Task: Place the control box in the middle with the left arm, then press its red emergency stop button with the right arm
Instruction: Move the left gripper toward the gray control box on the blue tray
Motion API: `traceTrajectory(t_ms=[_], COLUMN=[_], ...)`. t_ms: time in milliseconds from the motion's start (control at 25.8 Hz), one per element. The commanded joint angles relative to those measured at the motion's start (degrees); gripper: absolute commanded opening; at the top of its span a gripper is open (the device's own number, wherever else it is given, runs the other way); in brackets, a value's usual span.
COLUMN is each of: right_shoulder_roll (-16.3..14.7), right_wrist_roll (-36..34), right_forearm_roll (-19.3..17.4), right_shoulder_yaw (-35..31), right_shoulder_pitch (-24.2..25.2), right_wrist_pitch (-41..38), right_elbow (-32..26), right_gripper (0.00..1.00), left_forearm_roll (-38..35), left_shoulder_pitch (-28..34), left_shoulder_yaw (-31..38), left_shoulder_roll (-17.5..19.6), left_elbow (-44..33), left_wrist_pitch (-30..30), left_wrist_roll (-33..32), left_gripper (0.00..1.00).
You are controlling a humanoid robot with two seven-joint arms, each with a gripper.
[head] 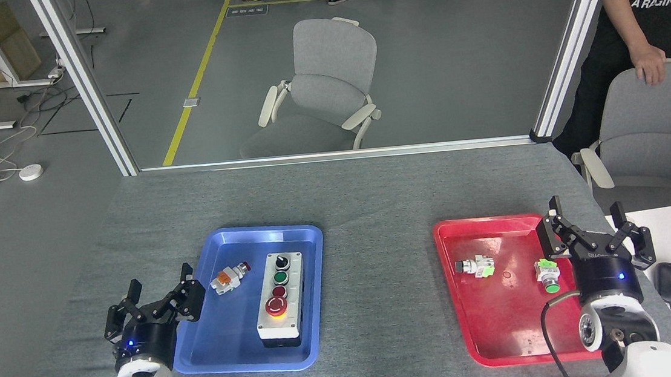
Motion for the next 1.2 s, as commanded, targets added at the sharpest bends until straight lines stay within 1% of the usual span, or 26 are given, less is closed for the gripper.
traceTrajectory(t_ms=[0, 233, 310, 426, 543, 659, 736, 891, 1008, 1163], right_shoulder_roll=[0.1, -0.3, -0.2, -0.1, -0.3, 0.4, 0.9, 0.6, 0.7, 1.2], right_wrist_roll=[0.0, 0.0, 0.0, 0.0, 0.0, 0.0, 0.0, -0.5, 0.0, -0.5], right_forearm_roll=[0.0, -0.1, -0.1, -0.2, -0.3, -0.4, -0.4, -0.3, -0.7, -0.8], right_shoulder_yaw=[0.0, 0.1, 0.3, 0.8, 1.6, 4.4, 5.0, 5.0, 5.3, 7.7], right_shoulder_pitch=[-0.1, 0.0, 0.1, 0.5, 1.4, 1.4, 1.3, 1.7, 2.1, 3.1], right_wrist_pitch=[0.0, 0.0, 0.0, 0.0, -0.1, -0.3, -0.3, -0.2, -0.3, -0.4], right_elbow=[0.0, 0.1, 0.5, 1.8, 1.9, 3.1, 3.1, 2.4, 3.3, 2.3], right_gripper=[0.98, 0.98, 0.98, 0.98, 0.98, 0.98, 0.98, 0.98, 0.98, 0.98], left_forearm_roll=[0.0, 0.4, 0.7, 2.0, 1.8, 1.2, 0.6, -2.6, -8.8, -15.3], left_shoulder_pitch=[0.1, 0.1, 0.1, 0.3, 1.8, 3.0, 4.3, 6.3, 7.5, 7.8], left_shoulder_yaw=[0.1, 0.7, 0.8, 0.9, 0.9, 0.8, 0.6, 0.3, -0.1, -1.2], left_shoulder_roll=[0.0, -0.1, -0.2, -0.2, -0.1, 0.1, 0.4, 0.0, -0.6, -3.9], left_elbow=[-0.1, -1.2, -3.7, -3.6, -4.0, -4.4, -5.3, -6.0, -6.6, -6.1], left_wrist_pitch=[-0.1, -0.7, 0.1, 1.4, 0.6, 0.4, 0.5, 1.3, 1.9, 3.2], left_wrist_roll=[0.1, -0.2, -1.2, -1.2, -0.4, -0.2, -0.1, -0.3, -0.3, -0.3], left_gripper=[0.99, 0.99, 0.99, 0.99, 0.99, 0.99, 0.99, 0.98, 0.98, 0.98])
